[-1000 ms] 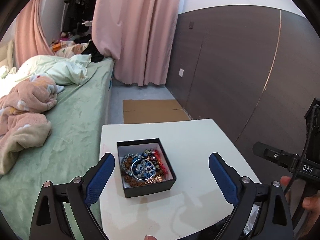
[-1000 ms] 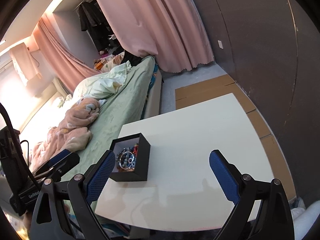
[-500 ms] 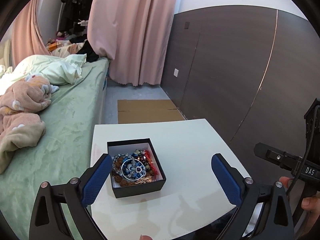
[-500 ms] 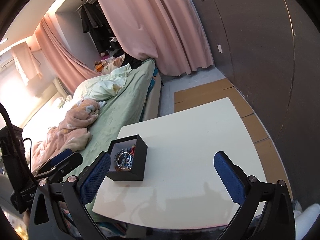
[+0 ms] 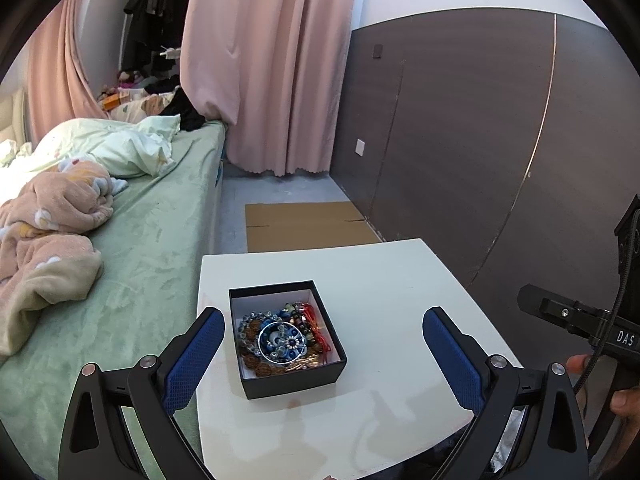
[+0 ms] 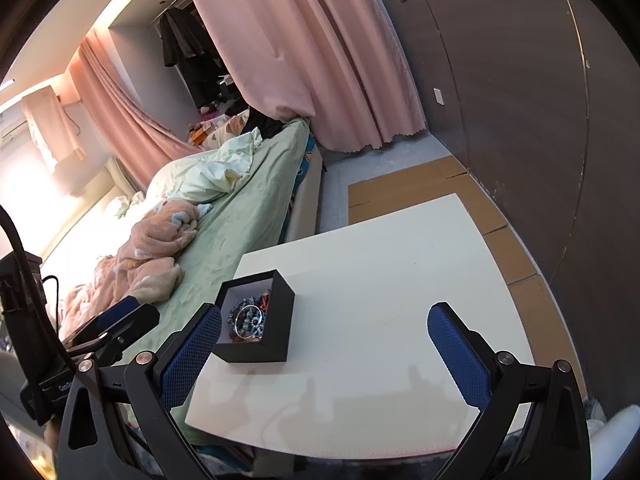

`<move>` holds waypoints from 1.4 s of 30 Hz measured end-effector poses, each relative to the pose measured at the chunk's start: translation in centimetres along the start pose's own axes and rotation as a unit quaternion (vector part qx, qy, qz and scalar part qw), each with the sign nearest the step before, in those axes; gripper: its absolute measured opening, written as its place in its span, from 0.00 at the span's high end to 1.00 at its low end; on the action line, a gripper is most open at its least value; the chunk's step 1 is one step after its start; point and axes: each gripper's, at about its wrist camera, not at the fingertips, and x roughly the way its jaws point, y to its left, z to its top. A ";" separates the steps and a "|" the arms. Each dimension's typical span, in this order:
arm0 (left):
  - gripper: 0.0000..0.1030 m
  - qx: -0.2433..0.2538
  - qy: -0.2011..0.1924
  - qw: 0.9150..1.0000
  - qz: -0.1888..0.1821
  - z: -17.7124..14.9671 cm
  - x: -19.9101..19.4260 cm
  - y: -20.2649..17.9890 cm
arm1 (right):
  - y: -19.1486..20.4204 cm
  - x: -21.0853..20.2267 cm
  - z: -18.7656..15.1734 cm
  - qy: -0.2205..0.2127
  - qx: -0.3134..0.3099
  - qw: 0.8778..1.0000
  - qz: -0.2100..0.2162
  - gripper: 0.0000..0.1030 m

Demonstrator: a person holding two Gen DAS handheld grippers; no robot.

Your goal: Organize jewelry

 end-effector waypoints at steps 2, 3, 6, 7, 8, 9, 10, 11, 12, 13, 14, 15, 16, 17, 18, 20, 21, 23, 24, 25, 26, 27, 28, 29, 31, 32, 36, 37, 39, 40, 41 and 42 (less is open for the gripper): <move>0.03 -0.002 -0.001 1.000 0.002 0.1 -0.1 0.1 | 0.0 0.0 0.0 -0.001 -0.001 1.000 0.000 0.00; 0.03 -0.002 -0.003 1.000 0.003 0.1 -0.1 0.1 | 0.0 -0.1 0.1 -0.002 -0.001 1.000 -0.001 0.00; 0.03 -0.004 -0.006 1.000 0.004 0.1 -0.3 0.2 | 0.0 -0.1 0.2 -0.006 -0.003 1.000 -0.003 0.00; 0.03 -0.005 -0.007 1.000 0.003 0.1 -0.3 0.2 | 0.0 -0.1 0.2 -0.007 -0.004 1.000 -0.004 0.00; 0.03 -0.005 -0.007 1.000 0.004 0.1 -0.3 0.2 | 0.0 -0.1 0.3 -0.007 -0.004 1.000 -0.005 0.00; 0.03 -0.005 -0.007 1.000 0.006 0.1 -0.3 0.2 | 0.0 -0.2 0.3 -0.008 -0.005 1.000 -0.005 0.00; 0.03 -0.006 -0.007 1.000 0.007 0.2 -0.3 0.2 | 0.0 -0.2 0.3 -0.008 -0.006 1.000 -0.006 0.00; 0.03 -0.006 -0.007 1.000 0.007 0.2 -0.2 0.2 | 0.0 -0.2 0.3 -0.008 -0.007 1.000 -0.007 0.00; 0.03 -0.005 -0.007 1.000 0.008 0.2 -0.2 0.2 | 0.0 -0.2 0.3 -0.009 -0.008 1.000 -0.007 0.00; 0.03 -0.005 -0.007 1.000 0.008 0.2 -0.3 0.2 | 0.0 -0.2 0.3 -0.008 -0.008 1.000 -0.007 0.00; 0.03 -0.005 -0.008 1.000 0.007 0.2 -0.3 0.2 | 0.0 -0.2 0.3 -0.009 -0.009 1.000 -0.007 0.00; 0.03 -0.005 -0.008 1.000 0.008 0.2 -0.2 0.2 | 0.0 -0.2 0.3 -0.009 -0.008 1.000 -0.007 0.00; 0.03 -0.006 -0.008 1.000 0.008 0.2 -0.2 0.2 | 0.0 -0.2 0.3 -0.009 -0.008 1.000 -0.007 0.00; 0.03 -0.006 -0.009 1.000 0.009 0.2 -0.2 0.2 | 0.0 -0.2 0.3 -0.009 -0.008 1.000 -0.007 0.00; 0.03 -0.007 -0.009 1.000 0.009 0.2 -0.2 0.3 | 0.0 -0.2 0.3 -0.009 -0.008 1.000 -0.007 0.00; 0.03 -0.006 -0.009 1.000 0.009 0.2 -0.3 0.3 | 0.0 -0.2 0.3 -0.009 -0.008 1.000 -0.007 0.00; 0.03 -0.006 -0.009 1.000 0.010 0.3 -0.2 0.3 | 0.0 -0.2 0.3 -0.009 -0.008 1.000 -0.007 0.00; 0.03 -0.006 -0.010 1.000 0.011 0.3 -0.3 0.4 | 0.0 -0.1 0.3 -0.009 -0.008 1.000 -0.007 0.00; 0.03 -0.006 -0.010 1.000 0.012 0.3 -0.4 0.4 | 0.0 -0.1 0.3 -0.009 -0.008 1.000 -0.007 0.00; 0.03 -0.006 -0.011 1.000 0.013 0.4 -0.4 0.4 | 0.0 -0.1 0.3 -0.009 -0.008 1.000 -0.007 0.00; 0.03 -0.006 -0.012 1.000 0.014 0.3 -0.4 0.4 | 0.0 -0.1 0.3 -0.009 -0.008 1.000 -0.007 0.00; 0.03 -0.005 -0.012 1.000 0.016 0.4 -0.4 0.4 | 0.0 -0.1 0.3 -0.009 -0.008 1.000 -0.006 0.00; 0.03 -0.004 -0.012 1.000 0.017 0.4 -0.4 0.4 | 0.0 -0.1 0.3 -0.009 -0.008 1.000 -0.006 0.00; 0.03 -0.004 -0.012 1.000 0.018 0.4 -0.4 0.4 | 0.0 -0.1 0.3 -0.009 -0.008 1.000 -0.007 0.00; 0.03 -0.004 -0.012 1.000 0.018 0.4 -0.4 0.5 | -0.1 -0.2 0.3 -0.009 -0.008 1.000 -0.007 0.00; 0.03 -0.004 -0.013 1.000 0.018 0.3 -0.4 0.5 | -0.1 -0.2 0.3 -0.009 -0.008 1.000 -0.007 0.00; 0.03 -0.003 -0.013 1.000 0.019 0.4 -0.4 0.5 | -0.2 -0.2 0.4 -0.010 -0.008 1.000 -0.008 0.00; 0.03 -0.003 -0.013 1.000 0.020 0.3 -0.4 0.5 | -0.2 -0.2 0.4 -0.010 -0.008 1.000 -0.007 0.00; 0.03 -0.003 -0.013 1.000 0.020 0.3 -0.4 0.5 | -0.4 -0.2 0.5 -0.010 -0.008 1.000 -0.008 0.00; 0.03 -0.002 -0.014 1.000 0.021 0.3 -0.4 0.5 | -0.4 -0.1 0.6 -0.010 -0.009 1.000 -0.008 0.00; 0.03 -0.002 -0.015 1.000 0.022 0.3 -0.5 0.5 | -0.4 -0.1 0.5 -0.010 -0.008 1.000 -0.008 0.00; 0.03 -0.001 -0.017 1.000 0.023 0.4 -0.6 0.5 | -0.4 -0.2 0.5 -0.010 -0.008 1.000 -0.008 0.00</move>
